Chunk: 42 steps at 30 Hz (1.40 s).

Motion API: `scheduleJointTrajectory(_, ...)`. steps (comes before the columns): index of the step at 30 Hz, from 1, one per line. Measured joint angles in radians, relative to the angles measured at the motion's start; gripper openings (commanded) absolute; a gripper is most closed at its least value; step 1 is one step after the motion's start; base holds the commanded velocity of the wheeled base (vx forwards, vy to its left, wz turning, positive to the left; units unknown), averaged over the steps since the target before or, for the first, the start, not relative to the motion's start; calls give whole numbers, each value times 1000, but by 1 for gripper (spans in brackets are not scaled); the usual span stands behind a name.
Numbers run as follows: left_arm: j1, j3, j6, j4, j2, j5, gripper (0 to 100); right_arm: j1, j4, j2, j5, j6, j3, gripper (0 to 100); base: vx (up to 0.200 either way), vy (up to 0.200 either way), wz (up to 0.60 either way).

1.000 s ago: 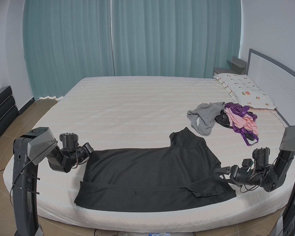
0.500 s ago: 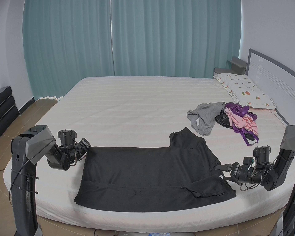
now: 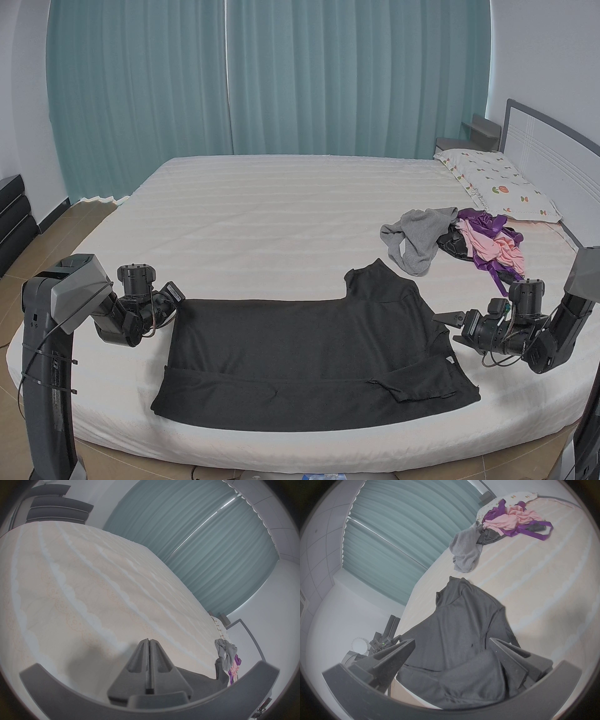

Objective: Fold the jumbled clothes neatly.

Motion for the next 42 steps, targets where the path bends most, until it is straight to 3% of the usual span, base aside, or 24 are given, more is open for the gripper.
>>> scheduleJointTrajectory(19, 8, 41, -17, 2, -12, -10, 0, 44, 473, 208, -34, -43, -653, 100, 0, 0, 0)
scheduleJointTrajectory(29, 10, 54, -30, 2, -16, -13, 0, 49, 599, 352, -79, -47, -948, 100, 0, 0, 0)
scheduleJointTrajectory(36, 10, 60, -31, 1, -17, -13, 0, 53, 616, 428, -147, -49, -1054, 100, 0, 0, 0)
scheduleJointTrajectory(42, 9, 64, -31, -3, -17, -13, 0, 55, 631, 470, -161, -49, -1120, 100, 0, 0, 0)
